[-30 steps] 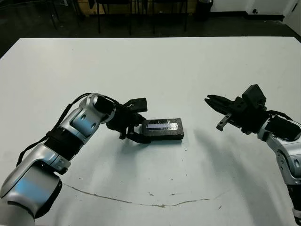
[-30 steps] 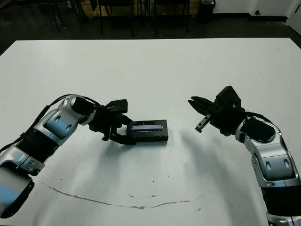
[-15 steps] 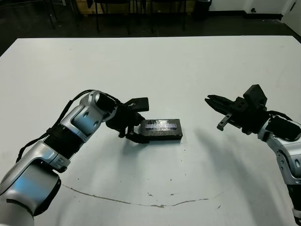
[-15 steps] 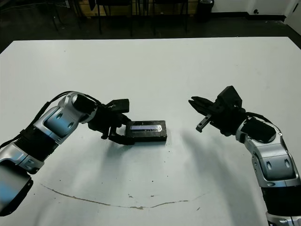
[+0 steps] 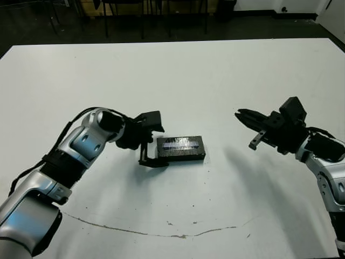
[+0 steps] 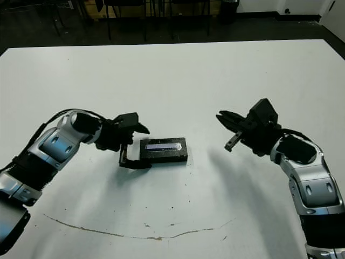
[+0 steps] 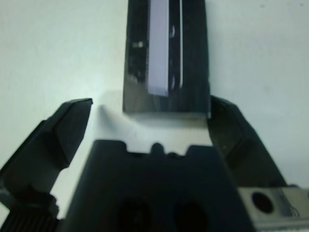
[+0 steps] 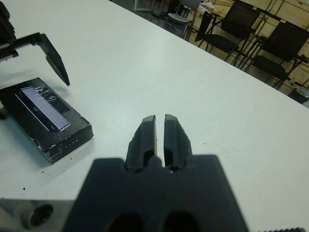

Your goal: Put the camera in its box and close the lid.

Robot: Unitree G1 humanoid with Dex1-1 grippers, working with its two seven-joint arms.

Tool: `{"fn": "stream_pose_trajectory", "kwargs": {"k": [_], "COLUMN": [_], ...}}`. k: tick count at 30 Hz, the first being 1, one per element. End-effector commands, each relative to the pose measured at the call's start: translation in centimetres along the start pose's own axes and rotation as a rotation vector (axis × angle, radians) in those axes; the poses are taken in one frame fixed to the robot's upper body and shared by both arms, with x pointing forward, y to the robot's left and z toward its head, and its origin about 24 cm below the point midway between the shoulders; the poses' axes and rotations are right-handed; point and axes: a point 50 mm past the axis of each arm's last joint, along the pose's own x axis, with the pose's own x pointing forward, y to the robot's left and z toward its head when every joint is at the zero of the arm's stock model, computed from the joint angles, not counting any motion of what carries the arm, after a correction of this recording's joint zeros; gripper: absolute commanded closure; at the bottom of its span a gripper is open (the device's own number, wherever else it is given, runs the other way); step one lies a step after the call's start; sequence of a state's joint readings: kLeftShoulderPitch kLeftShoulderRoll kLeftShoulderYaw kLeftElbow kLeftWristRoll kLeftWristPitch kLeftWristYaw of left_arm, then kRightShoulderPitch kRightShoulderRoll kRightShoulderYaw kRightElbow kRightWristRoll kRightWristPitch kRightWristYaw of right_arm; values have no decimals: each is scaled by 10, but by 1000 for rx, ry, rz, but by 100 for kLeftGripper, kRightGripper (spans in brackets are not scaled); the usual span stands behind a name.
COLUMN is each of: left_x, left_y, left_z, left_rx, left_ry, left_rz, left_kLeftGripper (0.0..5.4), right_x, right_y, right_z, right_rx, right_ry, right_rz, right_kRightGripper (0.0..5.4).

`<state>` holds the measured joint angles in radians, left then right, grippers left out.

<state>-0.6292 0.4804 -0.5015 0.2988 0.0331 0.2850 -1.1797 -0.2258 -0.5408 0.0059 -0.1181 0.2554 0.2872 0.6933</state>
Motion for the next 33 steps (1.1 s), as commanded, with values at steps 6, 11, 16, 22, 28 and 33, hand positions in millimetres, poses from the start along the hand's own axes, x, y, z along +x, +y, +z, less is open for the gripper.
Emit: {"fn": "stream_pose_trajectory", "kwargs": {"k": [6, 11, 16, 22, 28, 33], "left_x": [-23, -43, -67, -76, -58, -33], "left_y": [-28, -38, -40, -36, -30, -22], "left_z": [-58, -73, -81, -54, 8, 49], "left_rx": [-85, -136, -237, -449, -462, -550], "left_ry": [132, 109, -12, -394, -661, -735], "left_rz": [-29, 55, 198, 626, 874, 887], "left_kLeftGripper": [1, 1, 1, 41, 157, 255], "right_x": [-1, -1, 0, 2, 5, 6], "right_y": [1, 1, 1, 2, 2, 3], "right_z": [-4, -3, -3, -3, -4, -3], "right_rx": [5, -6, 2, 26, 9, 22], "right_ry": [21, 13, 22, 18, 11, 4], "right_rz": [-4, -4, -3, -12, -32, -40], "right_kRightGripper": [540, 540, 540, 540, 540, 540]}}
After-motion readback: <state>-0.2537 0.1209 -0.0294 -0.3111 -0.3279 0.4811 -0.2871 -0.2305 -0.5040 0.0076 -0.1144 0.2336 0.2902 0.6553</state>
